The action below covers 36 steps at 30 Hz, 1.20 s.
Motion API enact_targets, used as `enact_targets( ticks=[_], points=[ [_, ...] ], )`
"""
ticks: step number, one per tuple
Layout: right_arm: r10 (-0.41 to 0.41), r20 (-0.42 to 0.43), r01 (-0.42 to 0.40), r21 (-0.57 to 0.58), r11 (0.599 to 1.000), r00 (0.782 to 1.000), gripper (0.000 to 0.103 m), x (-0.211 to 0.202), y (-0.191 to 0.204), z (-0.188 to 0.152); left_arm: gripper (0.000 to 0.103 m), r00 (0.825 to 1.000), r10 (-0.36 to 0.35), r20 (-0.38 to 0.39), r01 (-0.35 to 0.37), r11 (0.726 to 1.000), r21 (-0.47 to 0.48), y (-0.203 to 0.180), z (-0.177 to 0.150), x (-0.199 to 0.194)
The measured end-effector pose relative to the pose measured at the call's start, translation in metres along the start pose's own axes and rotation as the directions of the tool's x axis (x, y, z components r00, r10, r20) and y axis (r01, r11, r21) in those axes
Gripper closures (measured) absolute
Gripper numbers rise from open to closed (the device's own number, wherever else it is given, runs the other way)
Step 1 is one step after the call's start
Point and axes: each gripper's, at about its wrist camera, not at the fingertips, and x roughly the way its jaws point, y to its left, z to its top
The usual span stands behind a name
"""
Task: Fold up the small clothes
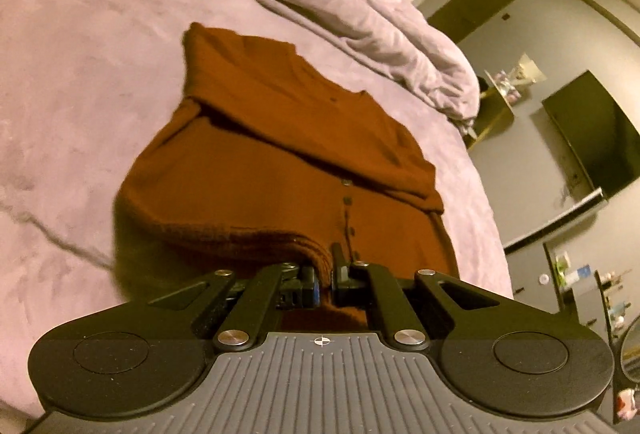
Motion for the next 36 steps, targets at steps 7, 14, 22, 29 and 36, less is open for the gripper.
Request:
enact_targets(
  ticks=[7, 14, 22, 29, 36],
  points=[
    [0.035, -0.002, -0.035, 0.106, 0.994, 0.999, 0.075, -0.002, -0.027, -0.015, 0.097, 0.999, 0.004, 0.044, -0.003, 1.000, -0.025, 0.007, 0.004, -0.018],
    [0.014, 0.019, -0.016, 0.107, 0.994, 1.000, 0.053, -0.007, -0.032, -0.011, 0.097, 0.999, 0.007, 0.048, -0.006, 1.000, -0.019, 0.007, -0.001, -0.021],
    [0.057, -0.045, -0.053, 0.086, 0.995, 0.997, 0.081, 0.012, -0.021, -0.008, 0.097, 0.999, 0.014, 0.044, -0.013, 1.000, -0.028, 0.010, -0.002, -0.019],
    [0.115, -0.028, -0.112, 0.107, 0.988, 0.993, 0.098, 0.015, -0.012, 0.009, 0.097, 0.998, 0.036, 0.046, -0.036, 0.999, -0.006, 0.008, 0.008, -0.015],
    [0.155, 0.162, -0.151, -0.033, 0.988, 0.975, 0.099, -0.002, 0.036, 0.081, 0.097, 0.991, 0.071, 0.110, -0.074, 0.997, 0.026, 0.001, 0.049, 0.000]
  ],
)
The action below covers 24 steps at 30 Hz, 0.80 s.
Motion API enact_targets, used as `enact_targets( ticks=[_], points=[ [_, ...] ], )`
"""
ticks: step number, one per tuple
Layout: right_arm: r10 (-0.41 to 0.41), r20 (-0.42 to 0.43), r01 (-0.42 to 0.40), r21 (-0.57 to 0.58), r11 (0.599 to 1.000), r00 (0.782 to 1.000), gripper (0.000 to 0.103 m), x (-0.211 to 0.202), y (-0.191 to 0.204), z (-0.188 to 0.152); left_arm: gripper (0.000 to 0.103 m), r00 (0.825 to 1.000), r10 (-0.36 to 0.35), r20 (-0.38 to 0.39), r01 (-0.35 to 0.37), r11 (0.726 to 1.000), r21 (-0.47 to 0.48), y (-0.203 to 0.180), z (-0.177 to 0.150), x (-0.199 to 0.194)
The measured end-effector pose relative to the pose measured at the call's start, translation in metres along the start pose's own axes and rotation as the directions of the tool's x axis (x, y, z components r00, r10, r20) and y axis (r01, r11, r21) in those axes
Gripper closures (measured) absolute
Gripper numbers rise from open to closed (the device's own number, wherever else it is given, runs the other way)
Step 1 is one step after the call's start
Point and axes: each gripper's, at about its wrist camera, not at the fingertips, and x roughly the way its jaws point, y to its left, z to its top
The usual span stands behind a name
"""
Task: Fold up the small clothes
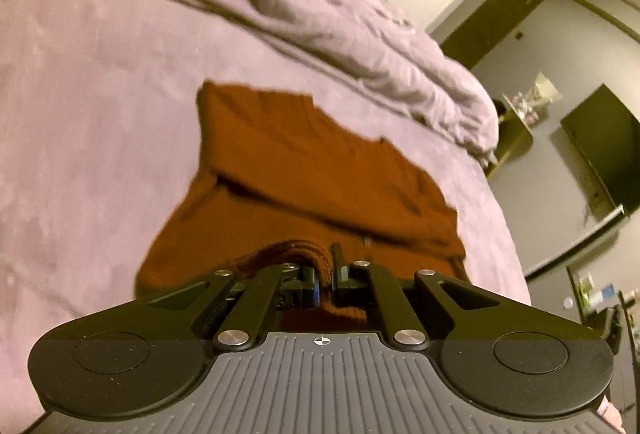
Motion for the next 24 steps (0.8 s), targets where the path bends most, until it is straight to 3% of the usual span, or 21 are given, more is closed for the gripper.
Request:
enact_targets(
  ticks=[4, 6, 7, 9, 10, 12, 14, 17, 20, 24],
  points=[
    [-0.083, 0.081, 0.094, -0.136, 0.986, 0.993, 0.098, 0.021, 0.028, 0.034, 0.096, 0.995, 0.074, 0.064, -0.075, 0.997, 0.024, 0.000, 0.022, 0.020],
    [-0.120, 0.095, 0.135, -0.174, 0.975, 0.988, 0.095, 0.030, 0.034, 0.041, 0.095, 0.993, 0.100, 0.056, -0.101, 0.995, 0.006, 0.004, 0.028, 0.033],
    [-0.134, 0.097, 0.149, -0.177, 0.973, 0.986, 0.093, 0.032, 0.033, 0.042, 0.092, 0.993, 0.103, 0.052, -0.103, 0.995, -0.003, 0.006, 0.028, 0.036],
    [-0.161, 0.146, 0.192, -0.227, 0.955, 0.976, 0.091, 0.029, 0.037, 0.039, 0.074, 0.992, 0.110, 0.061, -0.110, 0.994, -0.002, 0.010, 0.026, 0.038],
    [-0.168, 0.169, 0.208, -0.259, 0.943, 0.971, 0.087, 0.029, 0.039, 0.035, 0.070, 0.993, 0.102, 0.060, -0.103, 0.994, 0.018, 0.012, 0.023, 0.038],
    [-0.183, 0.193, 0.239, -0.326, 0.915, 0.964, 0.060, 0.028, 0.037, 0.026, 0.053, 0.995, 0.097, 0.036, -0.099, 0.994, 0.055, 0.016, 0.016, 0.040],
    [-0.224, 0.188, 0.284, -0.412, 0.866, 0.956, 0.053, 0.036, 0.035, 0.017, 0.051, 0.994, 0.107, -0.004, -0.107, 0.990, 0.098, 0.022, 0.009, 0.047],
    [-0.266, 0.191, 0.326, -0.498, 0.804, 0.945, 0.053, 0.052, 0.035, 0.008, 0.043, 0.990, 0.136, -0.044, -0.128, 0.980, 0.151, 0.026, 0.000, 0.063],
    [-0.265, 0.182, 0.321, -0.537, 0.780, 0.947, 0.053, 0.070, 0.038, 0.009, 0.043, 0.984, 0.168, -0.064, -0.152, 0.968, 0.199, 0.026, -0.006, 0.081],
    [-0.273, 0.181, 0.325, -0.625, 0.710, 0.945, 0.055, 0.093, 0.049, 0.010, 0.046, 0.978, 0.185, -0.093, -0.161, 0.961, 0.224, 0.028, -0.001, 0.102]
  ],
)
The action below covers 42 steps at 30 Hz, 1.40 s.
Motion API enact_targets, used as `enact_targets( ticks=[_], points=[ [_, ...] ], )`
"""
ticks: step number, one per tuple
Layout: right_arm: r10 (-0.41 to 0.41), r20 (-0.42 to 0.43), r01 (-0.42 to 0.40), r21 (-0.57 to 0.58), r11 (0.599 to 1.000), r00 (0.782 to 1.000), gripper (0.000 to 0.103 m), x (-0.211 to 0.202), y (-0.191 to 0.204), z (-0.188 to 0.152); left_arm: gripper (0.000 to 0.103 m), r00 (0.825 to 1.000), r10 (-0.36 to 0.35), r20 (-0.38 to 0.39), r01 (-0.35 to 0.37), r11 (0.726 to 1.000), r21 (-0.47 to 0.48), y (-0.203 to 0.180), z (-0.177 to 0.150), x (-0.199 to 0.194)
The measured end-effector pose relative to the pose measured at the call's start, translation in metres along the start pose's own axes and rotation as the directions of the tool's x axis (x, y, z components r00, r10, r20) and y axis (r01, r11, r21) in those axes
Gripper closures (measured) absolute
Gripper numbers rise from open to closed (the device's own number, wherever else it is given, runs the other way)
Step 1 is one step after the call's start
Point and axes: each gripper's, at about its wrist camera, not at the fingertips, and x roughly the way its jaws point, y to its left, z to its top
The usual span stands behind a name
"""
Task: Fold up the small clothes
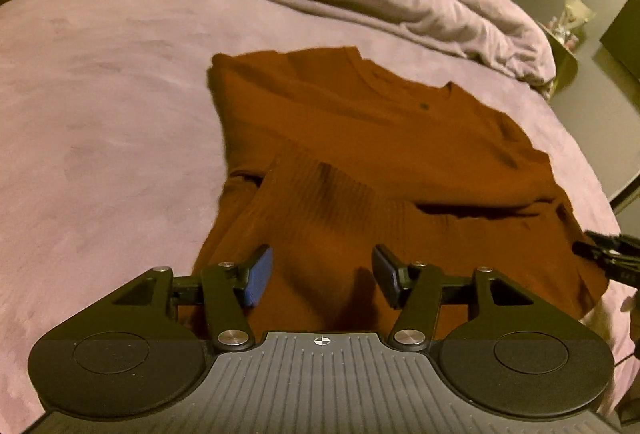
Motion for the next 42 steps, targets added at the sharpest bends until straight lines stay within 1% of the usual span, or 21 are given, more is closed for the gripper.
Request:
enact_targets(
  ticks=[1, 2, 3, 4, 5, 6, 9, 14, 16, 18, 20, 22, 24, 27, 29, 31, 34, 36, 38, 40, 42],
  points=[
    [-0.002, -0.004, 0.002, -0.014, 1.000, 1.000, 0.056, 0.006, 0.001, 0.002, 0.048, 1.000, -0.004, -0.006, 0.004, 1.000, 0.000, 0.000, 0.001, 0.004],
    [-0.001, -0.011, 0.000, -0.022, 1.000, 1.000, 0.059, 0.011, 0.001, 0.004, 0.054, 1.000, -0.009, -0.011, 0.009, 1.000, 0.008, -0.001, 0.003, 0.008],
    [0.001, -0.019, -0.001, -0.022, 1.000, 1.000, 0.063, 0.015, 0.001, 0.005, 0.068, 1.000, 0.000, -0.011, 0.001, 1.000, 0.021, -0.002, 0.004, 0.011],
    [0.000, -0.026, -0.001, -0.018, 1.000, 1.000, 0.065, 0.019, 0.000, 0.006, 0.076, 1.000, 0.013, -0.006, -0.013, 0.999, 0.038, -0.004, 0.005, 0.013],
    [0.003, -0.025, -0.003, -0.010, 1.000, 1.000, 0.078, 0.021, -0.001, 0.006, 0.090, 1.000, 0.020, -0.005, -0.020, 0.998, 0.051, -0.005, 0.006, 0.015],
    [0.010, -0.019, -0.010, -0.002, 1.000, 1.000, 0.096, 0.022, -0.003, 0.005, 0.093, 1.000, 0.021, -0.006, -0.020, 0.998, 0.054, -0.006, 0.006, 0.017],
    [0.020, -0.004, -0.020, 0.007, 1.000, 1.000, 0.096, 0.019, -0.005, 0.004, 0.097, 1.000, -0.002, 0.001, 0.002, 0.998, 0.070, -0.008, 0.007, 0.017],
    [0.050, 0.033, -0.050, -0.013, 0.999, 0.998, 0.096, 0.009, -0.002, 0.003, 0.097, 0.998, -0.057, 0.023, 0.053, 0.988, 0.148, -0.023, 0.006, 0.015],
    [0.056, 0.029, -0.056, -0.012, 0.998, 0.998, 0.096, 0.010, -0.002, 0.005, 0.093, 0.999, -0.042, 0.023, 0.038, 0.984, 0.172, -0.028, 0.006, 0.019],
    [0.029, 0.008, -0.029, -0.020, 0.999, 1.000, 0.096, 0.016, 0.000, 0.006, 0.076, 1.000, -0.010, 0.010, 0.008, 0.986, 0.168, -0.028, 0.007, 0.025],
    [0.033, -0.018, -0.033, -0.005, 0.999, 0.999, 0.095, 0.021, -0.001, 0.007, 0.073, 1.000, 0.002, 0.024, -0.006, 0.990, 0.142, -0.025, 0.008, 0.023],
    [0.038, -0.021, -0.038, -0.002, 0.999, 0.999, 0.095, 0.021, -0.001, 0.007, 0.065, 0.998, -0.008, 0.056, 0.001, 0.993, 0.117, -0.021, 0.010, 0.013],
    [0.039, -0.021, -0.039, -0.010, 0.999, 0.999, 0.095, 0.021, 0.001, 0.006, 0.039, 0.995, 0.009, 0.100, -0.020, 0.995, 0.102, -0.017, 0.011, 0.000],
    [0.040, -0.026, -0.040, -0.006, 0.999, 0.999, 0.095, 0.022, 0.001, 0.006, 0.036, 0.991, 0.038, 0.129, -0.049, 0.995, 0.084, -0.005, 0.014, -0.009],
    [0.040, -0.028, -0.040, -0.001, 0.999, 0.999, 0.094, 0.024, 0.001, 0.006, 0.036, 0.992, 0.064, 0.112, -0.071, 0.996, 0.057, 0.005, 0.015, -0.005],
    [0.040, -0.030, -0.040, 0.007, 0.999, 0.999, 0.094, 0.025, 0.001, 0.007, 0.038, 0.996, 0.038, 0.080, -0.041, 0.999, 0.035, 0.012, 0.016, 0.002],
    [0.041, -0.029, -0.041, 0.006, 0.999, 0.999, 0.094, 0.024, 0.001, 0.008, 0.055, 0.998, -0.014, 0.055, 0.012, 0.999, 0.039, 0.013, 0.016, 0.010],
    [0.041, -0.030, -0.042, -0.004, 0.999, 0.999, 0.094, 0.025, 0.002, 0.007, 0.071, 0.998, -0.031, 0.046, 0.030, 0.999, 0.034, 0.013, 0.016, 0.014],
    [0.044, -0.033, -0.044, -0.008, 0.999, 0.998, 0.095, 0.026, 0.001, 0.008, 0.086, 0.999, -0.022, 0.031, 0.021, 0.999, 0.042, 0.011, 0.016, 0.021],
    [0.039, -0.035, -0.039, -0.007, 0.999, 0.999, 0.095, 0.027, 0.000, 0.009, 0.087, 1.000, -0.018, 0.019, 0.017, 0.998, 0.062, 0.008, 0.017, 0.027],
    [0.027, -0.041, -0.027, -0.007, 1.000, 0.999, 0.095, 0.030, 0.001, 0.011, 0.084, 1.000, -0.005, -0.008, 0.005, 0.997, 0.083, 0.004, 0.019, 0.035]
  ],
)
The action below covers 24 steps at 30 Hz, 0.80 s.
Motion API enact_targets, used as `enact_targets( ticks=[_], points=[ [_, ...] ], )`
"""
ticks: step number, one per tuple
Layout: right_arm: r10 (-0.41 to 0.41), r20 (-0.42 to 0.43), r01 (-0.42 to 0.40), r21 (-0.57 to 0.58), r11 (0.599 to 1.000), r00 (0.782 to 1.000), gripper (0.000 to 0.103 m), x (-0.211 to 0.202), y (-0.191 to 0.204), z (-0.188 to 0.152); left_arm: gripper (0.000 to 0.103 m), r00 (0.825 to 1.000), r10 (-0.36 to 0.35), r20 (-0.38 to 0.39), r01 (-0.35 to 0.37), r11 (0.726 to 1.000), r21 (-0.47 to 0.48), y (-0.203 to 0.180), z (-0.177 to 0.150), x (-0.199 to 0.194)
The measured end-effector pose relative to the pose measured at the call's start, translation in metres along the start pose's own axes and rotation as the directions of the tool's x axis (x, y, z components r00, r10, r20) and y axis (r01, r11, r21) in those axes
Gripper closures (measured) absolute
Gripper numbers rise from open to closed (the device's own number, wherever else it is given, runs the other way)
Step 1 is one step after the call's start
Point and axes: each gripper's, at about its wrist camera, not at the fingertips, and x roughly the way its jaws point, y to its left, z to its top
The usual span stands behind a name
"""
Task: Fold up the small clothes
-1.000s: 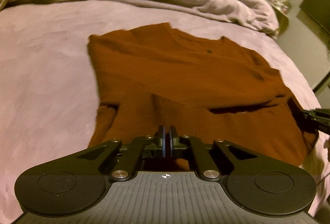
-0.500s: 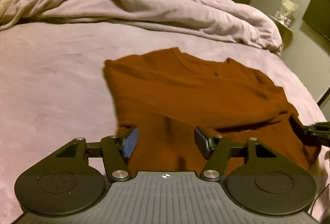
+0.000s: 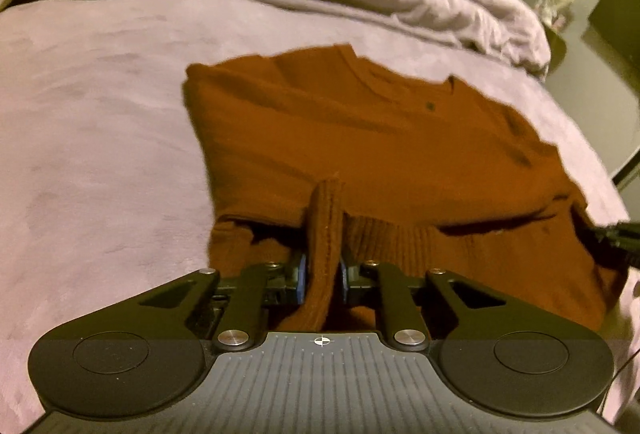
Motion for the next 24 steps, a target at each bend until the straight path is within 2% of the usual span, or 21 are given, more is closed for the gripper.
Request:
enact_targets(
  ticks=[2, 3, 4, 8, 10, 12, 16, 19, 21, 24],
  points=[
    [-0.007, -0.009, 0.007, 0.001, 1.000, 1.000, 0.095, 0.004, 0.001, 0.002, 0.084, 1.000, -0.007, -0.003, 0.007, 1.000, 0.003, -0.003, 0.001, 0.002],
    [-0.008, -0.011, 0.008, 0.002, 1.000, 1.000, 0.095, 0.005, 0.002, 0.003, 0.092, 1.000, -0.016, -0.002, 0.016, 1.000, 0.000, -0.004, 0.001, 0.002],
    [-0.009, -0.009, 0.009, 0.002, 1.000, 1.000, 0.095, 0.005, 0.003, 0.003, 0.094, 1.000, -0.023, 0.000, 0.023, 1.000, 0.002, -0.005, 0.001, 0.001],
    [-0.037, 0.022, 0.037, -0.003, 0.999, 0.999, 0.096, -0.004, 0.008, 0.004, 0.096, 0.999, -0.008, 0.048, 0.005, 0.999, 0.045, -0.017, -0.003, -0.021],
    [-0.046, 0.068, 0.047, -0.005, 0.999, 0.997, 0.097, -0.018, 0.009, 0.005, 0.096, 0.996, -0.019, 0.093, 0.014, 0.998, 0.055, -0.025, -0.003, -0.042],
    [-0.042, 0.116, 0.041, 0.012, 0.999, 0.992, 0.097, -0.036, 0.008, 0.011, 0.096, 0.989, -0.060, 0.136, 0.058, 0.998, 0.020, -0.029, 0.001, -0.065],
    [-0.045, 0.229, 0.042, 0.019, 0.999, 0.972, 0.097, -0.065, 0.009, 0.030, 0.096, 0.963, -0.100, 0.249, 0.111, 0.993, -0.030, -0.028, 0.026, -0.106],
    [-0.051, 0.302, 0.039, 0.048, 0.998, 0.952, 0.097, -0.077, 0.005, 0.053, 0.096, 0.942, -0.064, 0.329, 0.074, 0.997, -0.017, -0.026, 0.049, -0.122],
    [-0.081, 0.326, 0.069, 0.049, 0.996, 0.942, 0.097, -0.072, 0.004, 0.066, 0.096, 0.935, -0.023, 0.353, 0.030, 0.999, -0.014, -0.025, 0.061, -0.116],
    [-0.115, 0.291, 0.102, 0.059, 0.993, 0.950, 0.097, -0.042, -0.003, 0.080, 0.095, 0.943, 0.037, 0.332, -0.036, 0.999, -0.009, -0.018, 0.070, -0.087]
  ],
)
